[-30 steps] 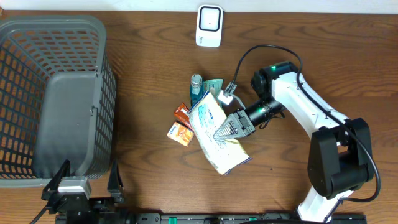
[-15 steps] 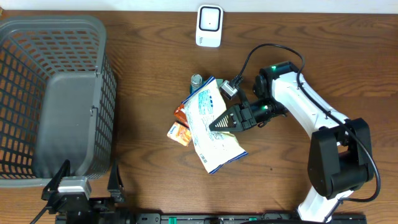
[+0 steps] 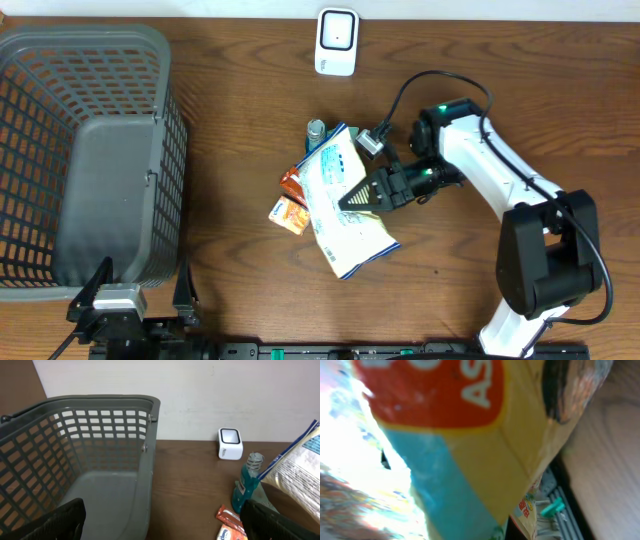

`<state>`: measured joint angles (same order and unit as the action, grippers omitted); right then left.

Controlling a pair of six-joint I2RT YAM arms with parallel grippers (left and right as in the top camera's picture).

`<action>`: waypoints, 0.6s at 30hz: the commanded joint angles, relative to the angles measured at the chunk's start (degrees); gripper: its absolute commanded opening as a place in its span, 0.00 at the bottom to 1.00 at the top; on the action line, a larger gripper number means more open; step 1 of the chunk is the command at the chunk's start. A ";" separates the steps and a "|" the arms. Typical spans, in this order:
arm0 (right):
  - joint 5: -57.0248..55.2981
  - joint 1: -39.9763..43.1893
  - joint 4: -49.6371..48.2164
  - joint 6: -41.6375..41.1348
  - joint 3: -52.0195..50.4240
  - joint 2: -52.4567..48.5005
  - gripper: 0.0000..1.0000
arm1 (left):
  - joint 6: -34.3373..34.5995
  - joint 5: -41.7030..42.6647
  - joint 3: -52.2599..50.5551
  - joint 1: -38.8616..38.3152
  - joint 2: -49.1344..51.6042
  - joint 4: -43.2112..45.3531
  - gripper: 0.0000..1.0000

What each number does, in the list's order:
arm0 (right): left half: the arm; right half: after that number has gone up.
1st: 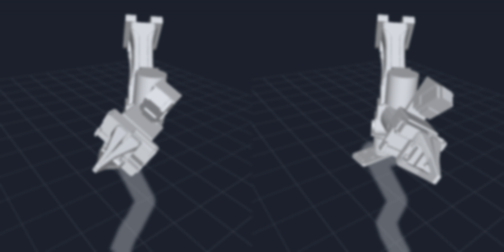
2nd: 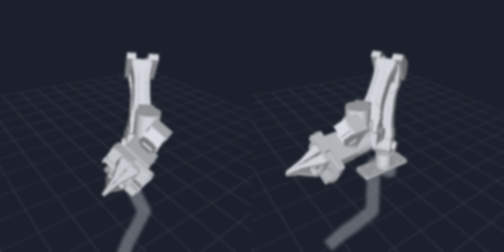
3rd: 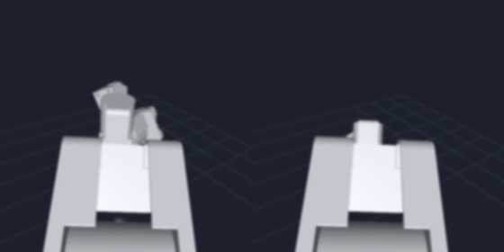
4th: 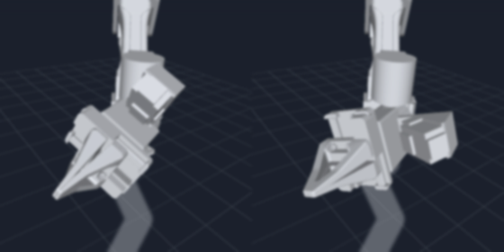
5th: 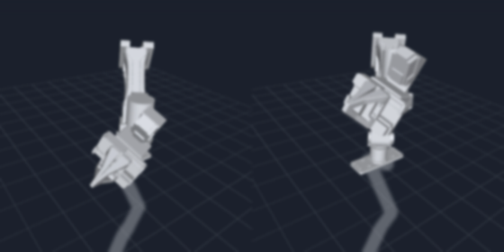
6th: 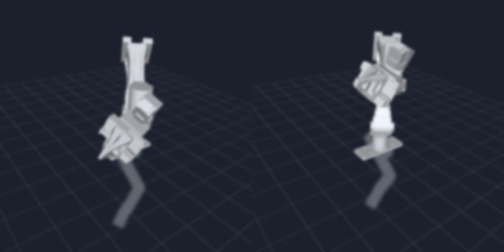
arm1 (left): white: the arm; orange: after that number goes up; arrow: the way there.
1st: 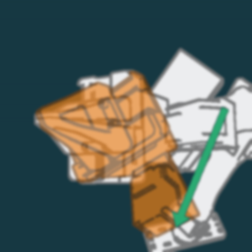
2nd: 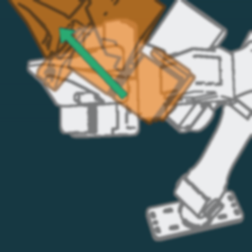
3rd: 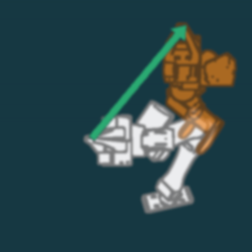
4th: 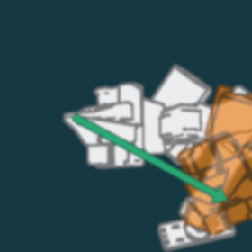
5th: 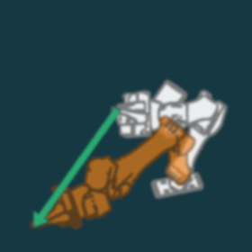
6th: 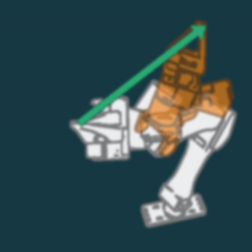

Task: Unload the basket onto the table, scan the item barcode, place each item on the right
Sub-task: 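Carry the snack bag to the scanner and hold it under it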

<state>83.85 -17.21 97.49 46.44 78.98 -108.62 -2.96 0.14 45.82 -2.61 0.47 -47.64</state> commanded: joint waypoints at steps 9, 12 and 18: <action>-16.59 12.76 -0.39 -0.61 0.04 3.41 0.01 | 0.28 0.92 0.24 0.35 -0.28 0.07 0.98; -19.21 17.29 -7.43 -0.63 0.04 4.28 0.01 | 0.28 0.94 0.24 0.35 -0.28 0.07 0.98; -24.83 17.42 -31.26 -11.96 0.02 4.26 0.01 | 0.28 0.92 0.24 0.35 -0.28 0.07 0.98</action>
<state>63.11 0.84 75.29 43.40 78.74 -105.60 -2.96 0.16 45.82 -2.61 0.47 -47.68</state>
